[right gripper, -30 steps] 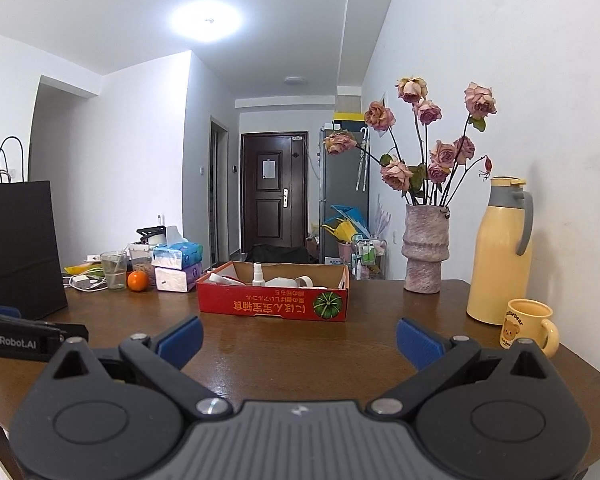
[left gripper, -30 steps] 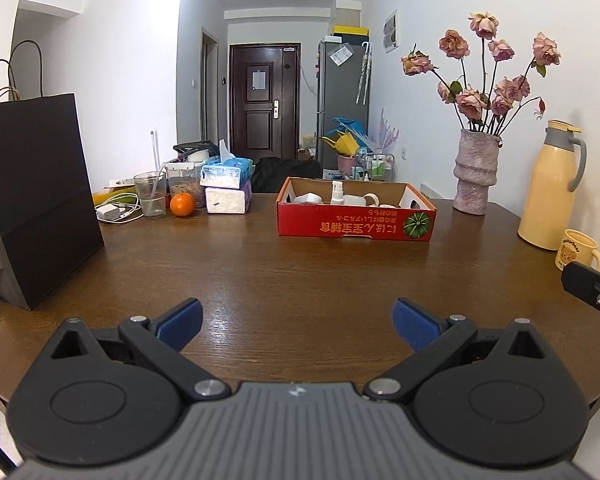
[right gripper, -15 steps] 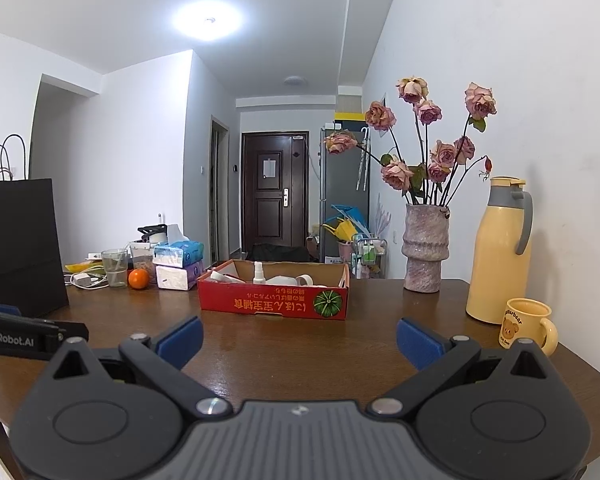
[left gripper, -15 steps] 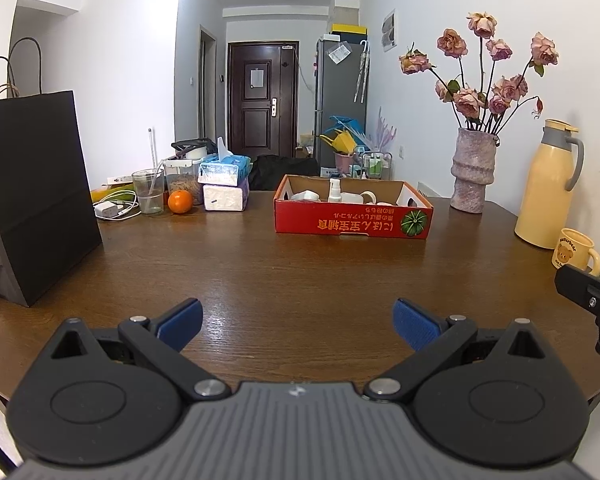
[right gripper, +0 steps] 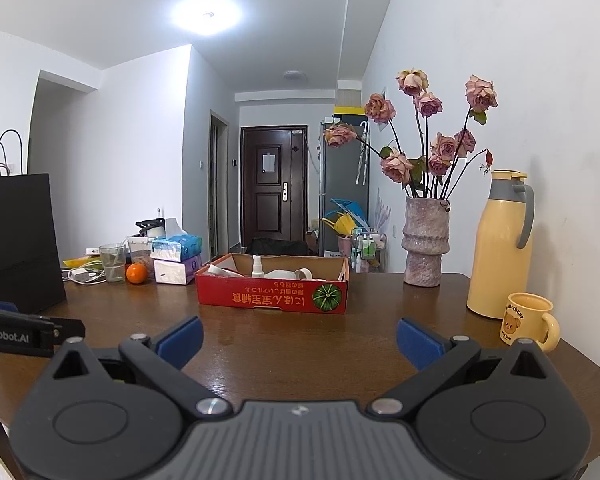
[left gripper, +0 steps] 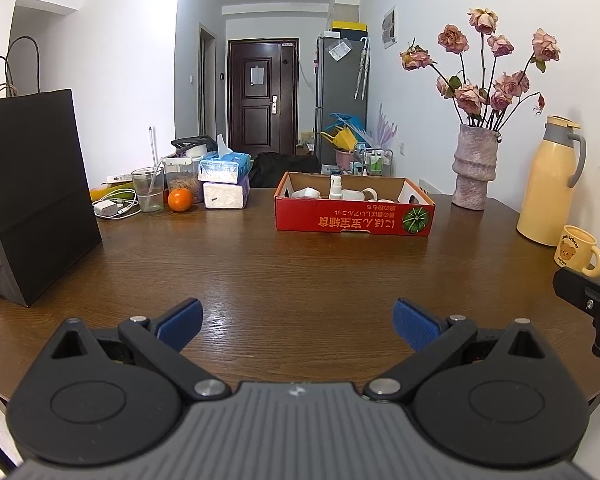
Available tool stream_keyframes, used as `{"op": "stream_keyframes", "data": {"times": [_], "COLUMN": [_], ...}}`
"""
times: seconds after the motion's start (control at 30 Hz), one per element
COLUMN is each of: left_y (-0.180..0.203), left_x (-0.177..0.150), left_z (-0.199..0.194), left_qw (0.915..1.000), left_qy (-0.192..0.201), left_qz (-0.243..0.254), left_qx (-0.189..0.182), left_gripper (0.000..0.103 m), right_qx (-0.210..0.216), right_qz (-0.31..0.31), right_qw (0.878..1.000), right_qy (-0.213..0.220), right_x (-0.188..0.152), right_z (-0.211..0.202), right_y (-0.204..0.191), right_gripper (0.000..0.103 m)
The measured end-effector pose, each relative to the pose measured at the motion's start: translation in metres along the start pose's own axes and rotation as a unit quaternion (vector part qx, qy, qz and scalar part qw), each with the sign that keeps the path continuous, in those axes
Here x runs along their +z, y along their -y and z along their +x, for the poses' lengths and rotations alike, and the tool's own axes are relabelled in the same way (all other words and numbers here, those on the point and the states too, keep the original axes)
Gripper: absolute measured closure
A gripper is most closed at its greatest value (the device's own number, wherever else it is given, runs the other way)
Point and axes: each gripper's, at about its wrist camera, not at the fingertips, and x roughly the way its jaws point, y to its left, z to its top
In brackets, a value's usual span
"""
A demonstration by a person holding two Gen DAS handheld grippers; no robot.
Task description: Organize rigid objects
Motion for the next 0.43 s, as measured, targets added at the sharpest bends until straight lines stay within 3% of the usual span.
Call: {"op": "stream_keyframes", "data": {"times": [0.43], "left_y": [0.002], "left_x": [-0.004], "left_z": [0.015], "left_qw": [0.9999], "left_qy": [-0.012], "left_qz": [0.006], "left_qx": [-0.009], "left_gripper": [0.000], "right_qx": [0.001], "right_qz": [-0.001], "right_qw": [1.000], "right_qy": [-0.016], "right_x": [-0.005], "right_z": [0.012], "right_y": [0.001], "right_gripper": [0.000]}}
